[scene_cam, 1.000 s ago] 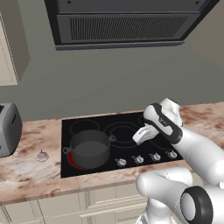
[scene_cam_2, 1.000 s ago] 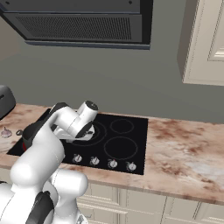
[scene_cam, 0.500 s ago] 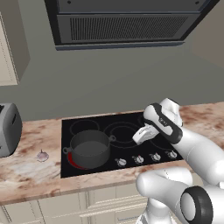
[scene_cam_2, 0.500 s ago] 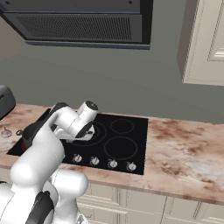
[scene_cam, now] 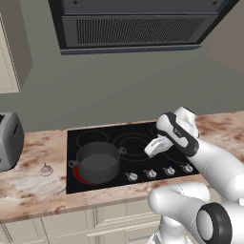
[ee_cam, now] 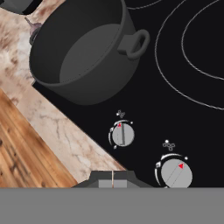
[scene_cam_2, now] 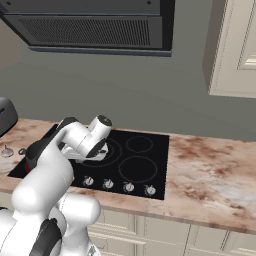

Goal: Turn on the burner for the pot on the stove. Wait thirty seconds for the pot to heat up. Then add the garlic to the pot.

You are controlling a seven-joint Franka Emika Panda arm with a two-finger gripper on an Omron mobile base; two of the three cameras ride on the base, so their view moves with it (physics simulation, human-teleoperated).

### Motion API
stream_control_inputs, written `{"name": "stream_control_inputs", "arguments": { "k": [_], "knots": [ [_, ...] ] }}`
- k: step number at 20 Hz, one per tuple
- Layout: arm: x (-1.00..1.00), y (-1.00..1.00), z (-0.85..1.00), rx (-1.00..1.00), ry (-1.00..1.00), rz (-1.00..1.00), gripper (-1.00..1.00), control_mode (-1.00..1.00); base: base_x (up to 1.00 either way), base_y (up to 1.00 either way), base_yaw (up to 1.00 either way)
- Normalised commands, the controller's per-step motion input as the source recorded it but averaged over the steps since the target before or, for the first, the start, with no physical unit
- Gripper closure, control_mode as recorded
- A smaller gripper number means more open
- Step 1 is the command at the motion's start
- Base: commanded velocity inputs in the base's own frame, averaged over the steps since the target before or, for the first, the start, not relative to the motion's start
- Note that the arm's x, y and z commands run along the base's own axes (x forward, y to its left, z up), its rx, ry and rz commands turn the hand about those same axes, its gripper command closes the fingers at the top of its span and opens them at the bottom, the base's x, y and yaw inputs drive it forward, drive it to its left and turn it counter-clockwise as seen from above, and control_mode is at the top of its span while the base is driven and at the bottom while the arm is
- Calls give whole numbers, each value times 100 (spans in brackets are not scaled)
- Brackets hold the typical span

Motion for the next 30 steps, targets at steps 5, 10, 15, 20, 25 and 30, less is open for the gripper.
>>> {"name": "stream_control_inputs", "arguments": {
  "k": [5, 10, 15, 20, 25, 30],
  "knots": [
    [0, 0, 0, 0, 0, 0, 100, -100, 0, 0, 0],
    [0, 0, 0, 0, 0, 0, 100, -100, 0, 0, 0],
    [0, 0, 0, 0, 0, 0, 100, -100, 0, 0, 0],
    [0, 0, 0, 0, 0, 0, 100, -100, 0, 0, 0],
    [0, 0, 0, 0, 0, 0, 100, -100, 0, 0, 0],
    [0, 0, 0, 0, 0, 0, 100, -100, 0, 0, 0]
  ]
}}
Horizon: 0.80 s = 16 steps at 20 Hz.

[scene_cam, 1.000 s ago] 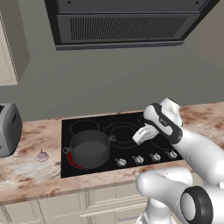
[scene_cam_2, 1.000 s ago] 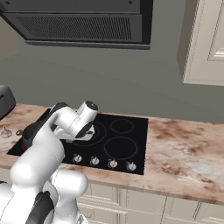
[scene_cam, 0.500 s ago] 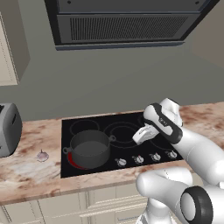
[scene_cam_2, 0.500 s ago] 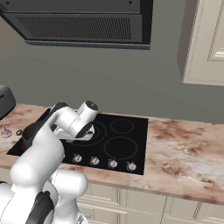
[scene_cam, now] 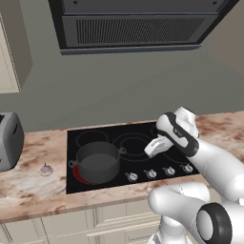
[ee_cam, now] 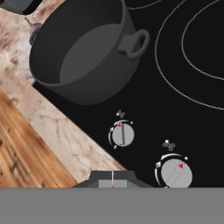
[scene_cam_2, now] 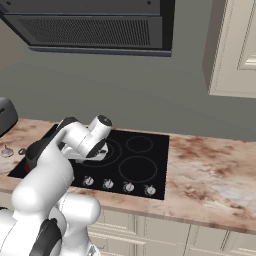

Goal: Turn on the burner for the pot on the stove. Wait thirty seconds for the pot to heat up. Then add the garlic to the pot.

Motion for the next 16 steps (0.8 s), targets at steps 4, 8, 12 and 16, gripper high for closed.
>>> {"name": "stream_control_inputs", "arguments": {
  "k": [4, 8, 12, 16],
  "knots": [
    [0, 0, 0, 0, 0, 0, 100, -100, 0, 0, 0],
    [0, 0, 0, 0, 0, 0, 100, -100, 0, 0, 0],
    [0, 0, 0, 0, 0, 0, 100, -100, 0, 0, 0],
    [0, 0, 0, 0, 0, 0, 100, -100, 0, 0, 0]
  ]
}}
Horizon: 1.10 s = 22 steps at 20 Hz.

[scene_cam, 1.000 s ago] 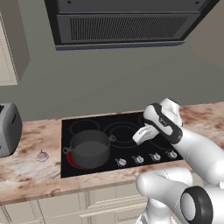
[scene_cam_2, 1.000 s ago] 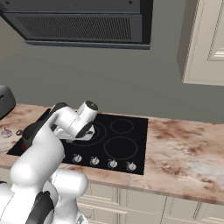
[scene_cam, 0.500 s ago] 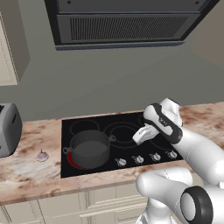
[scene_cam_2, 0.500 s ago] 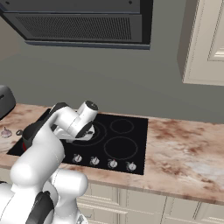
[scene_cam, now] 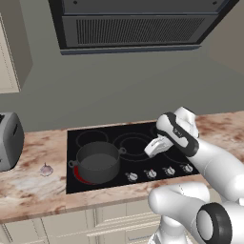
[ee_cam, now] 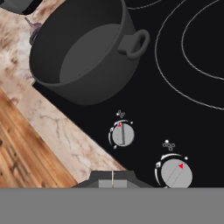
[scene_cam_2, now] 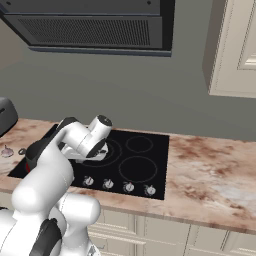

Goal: Turn on the burner for the pot on the stove. Wait thirty seconds for the pot to heat up. Then add the garlic to the pot.

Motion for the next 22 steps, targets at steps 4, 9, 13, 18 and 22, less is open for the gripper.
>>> {"name": "stream_control_inputs", "arguments": {
  "k": [4, 9, 13, 18, 22],
  "knots": [
    [0, 0, 0, 0, 0, 0, 100, -100, 0, 0, 0],
    [0, 0, 0, 0, 0, 0, 100, -100, 0, 0, 0],
    [0, 0, 0, 0, 0, 0, 100, -100, 0, 0, 0],
    [0, 0, 0, 0, 0, 0, 100, -100, 0, 0, 0],
    [0, 0, 0, 0, 0, 0, 100, -100, 0, 0, 0]
  ]
}}
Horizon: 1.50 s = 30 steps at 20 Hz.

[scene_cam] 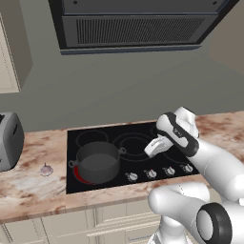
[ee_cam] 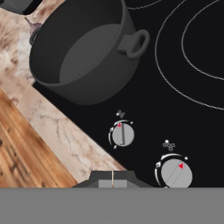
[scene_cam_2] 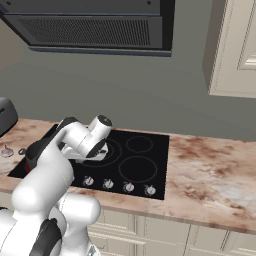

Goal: Turn on the burner for the pot on the stove. Wait thirty seconds for the pot to heat up. Then add the garlic to the pot.

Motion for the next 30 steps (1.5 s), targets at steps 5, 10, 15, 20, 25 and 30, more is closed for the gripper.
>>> {"name": "stream_control_inputs", "arguments": {
  "k": [5, 10, 15, 20, 25, 30],
  "knots": [
    [0, 0, 0, 0, 0, 0, 100, -100, 0, 0, 0],
    [0, 0, 0, 0, 0, 0, 100, -100, 0, 0, 0],
    [0, 0, 0, 0, 0, 0, 100, -100, 0, 0, 0],
    [0, 0, 0, 0, 0, 0, 100, -100, 0, 0, 0],
    [0, 0, 0, 0, 0, 0, 100, -100, 0, 0, 0],
    [0, 0, 0, 0, 0, 0, 100, -100, 0, 0, 0]
  ]
}}
